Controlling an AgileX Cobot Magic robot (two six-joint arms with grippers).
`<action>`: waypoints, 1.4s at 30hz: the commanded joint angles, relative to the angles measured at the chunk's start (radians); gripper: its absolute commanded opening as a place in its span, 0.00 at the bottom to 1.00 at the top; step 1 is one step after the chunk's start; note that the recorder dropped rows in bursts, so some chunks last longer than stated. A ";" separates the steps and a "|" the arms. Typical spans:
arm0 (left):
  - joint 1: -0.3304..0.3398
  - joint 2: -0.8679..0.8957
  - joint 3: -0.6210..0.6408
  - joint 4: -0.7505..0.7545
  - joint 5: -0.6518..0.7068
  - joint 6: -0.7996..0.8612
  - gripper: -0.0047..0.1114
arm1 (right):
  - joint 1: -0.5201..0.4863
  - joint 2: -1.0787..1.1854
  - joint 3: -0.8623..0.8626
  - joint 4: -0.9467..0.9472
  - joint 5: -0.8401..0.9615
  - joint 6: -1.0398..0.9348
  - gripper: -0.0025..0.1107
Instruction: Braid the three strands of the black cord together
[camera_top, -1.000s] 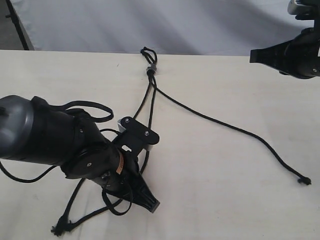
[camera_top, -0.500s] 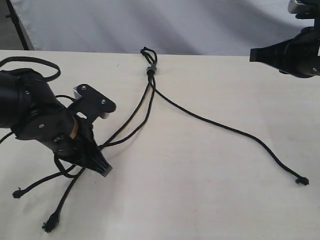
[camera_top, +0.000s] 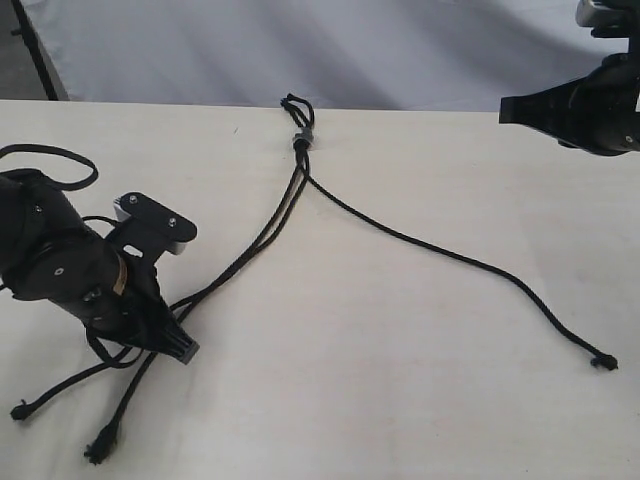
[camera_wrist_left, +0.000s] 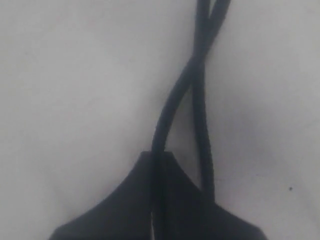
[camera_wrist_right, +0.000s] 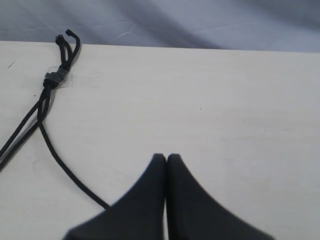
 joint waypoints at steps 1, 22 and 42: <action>0.002 0.042 0.007 -0.035 -0.008 -0.005 0.04 | 0.000 0.001 0.004 -0.009 -0.011 -0.007 0.02; -0.457 0.042 -0.060 -0.301 -0.029 0.163 0.04 | 0.000 0.001 0.004 -0.009 -0.011 -0.005 0.02; -0.020 -0.306 0.013 -0.205 0.087 0.149 0.04 | 0.000 0.001 0.004 -0.009 -0.013 -0.005 0.02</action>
